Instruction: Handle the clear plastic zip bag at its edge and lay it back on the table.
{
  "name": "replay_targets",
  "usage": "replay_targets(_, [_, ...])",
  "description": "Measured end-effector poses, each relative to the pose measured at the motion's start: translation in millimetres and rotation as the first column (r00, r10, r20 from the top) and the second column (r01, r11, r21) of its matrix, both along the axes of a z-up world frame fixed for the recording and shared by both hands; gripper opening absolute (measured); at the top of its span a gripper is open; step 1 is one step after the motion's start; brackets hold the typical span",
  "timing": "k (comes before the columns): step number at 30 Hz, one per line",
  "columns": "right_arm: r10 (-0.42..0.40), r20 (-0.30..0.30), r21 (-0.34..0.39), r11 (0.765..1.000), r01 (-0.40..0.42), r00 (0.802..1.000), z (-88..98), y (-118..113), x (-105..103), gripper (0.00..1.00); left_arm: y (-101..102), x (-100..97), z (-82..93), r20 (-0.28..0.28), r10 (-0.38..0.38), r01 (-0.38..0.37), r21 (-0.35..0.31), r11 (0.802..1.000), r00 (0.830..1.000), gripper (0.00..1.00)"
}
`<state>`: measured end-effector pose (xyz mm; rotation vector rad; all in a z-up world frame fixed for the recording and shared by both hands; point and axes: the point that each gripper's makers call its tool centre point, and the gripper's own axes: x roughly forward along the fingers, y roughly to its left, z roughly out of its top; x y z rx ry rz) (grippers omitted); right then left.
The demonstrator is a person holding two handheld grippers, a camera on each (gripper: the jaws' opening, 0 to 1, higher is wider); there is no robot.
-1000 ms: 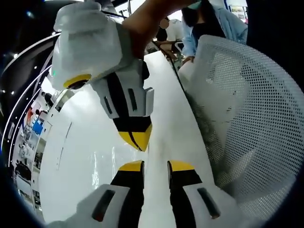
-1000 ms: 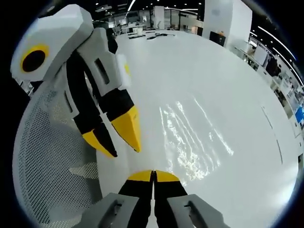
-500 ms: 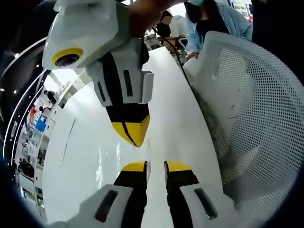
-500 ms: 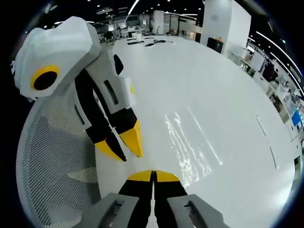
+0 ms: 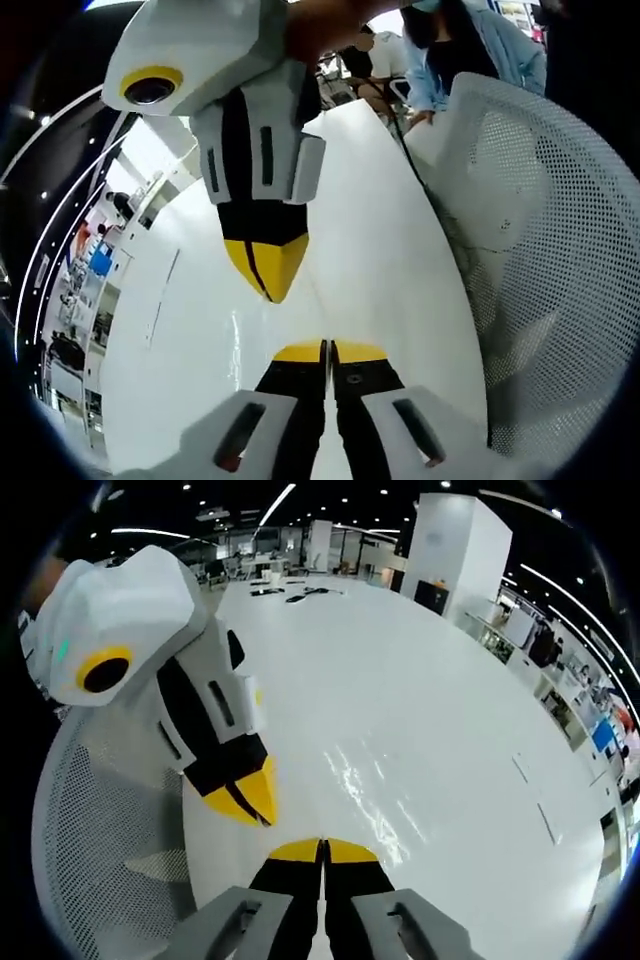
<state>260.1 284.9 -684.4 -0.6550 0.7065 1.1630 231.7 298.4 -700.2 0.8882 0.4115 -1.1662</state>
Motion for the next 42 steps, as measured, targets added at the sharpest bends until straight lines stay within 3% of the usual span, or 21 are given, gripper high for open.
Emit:
replay_targets(11, [-0.041, 0.072, 0.036, 0.999, 0.039, 0.997, 13.8, 3, 16, 0.00, -2, 5.3, 12.4, 0.025, 0.011, -0.011, 0.016, 1.000, 1.000, 0.00])
replay_targets(28, [-0.108, 0.131, 0.085, 0.992, 0.097, 0.986, 39.2, 2, 30, 0.00, -6, 6.1, 19.2, 0.038, -0.003, 0.003, 0.012, 1.000, 0.999, 0.00])
replay_targets(42, [-0.133, 0.234, 0.125, 0.987, 0.106, 0.963, 73.5, 7, 42, 0.00, -2, 15.6, 22.6, 0.064, 0.036, -0.036, -0.013, 0.999, 0.997, 0.00])
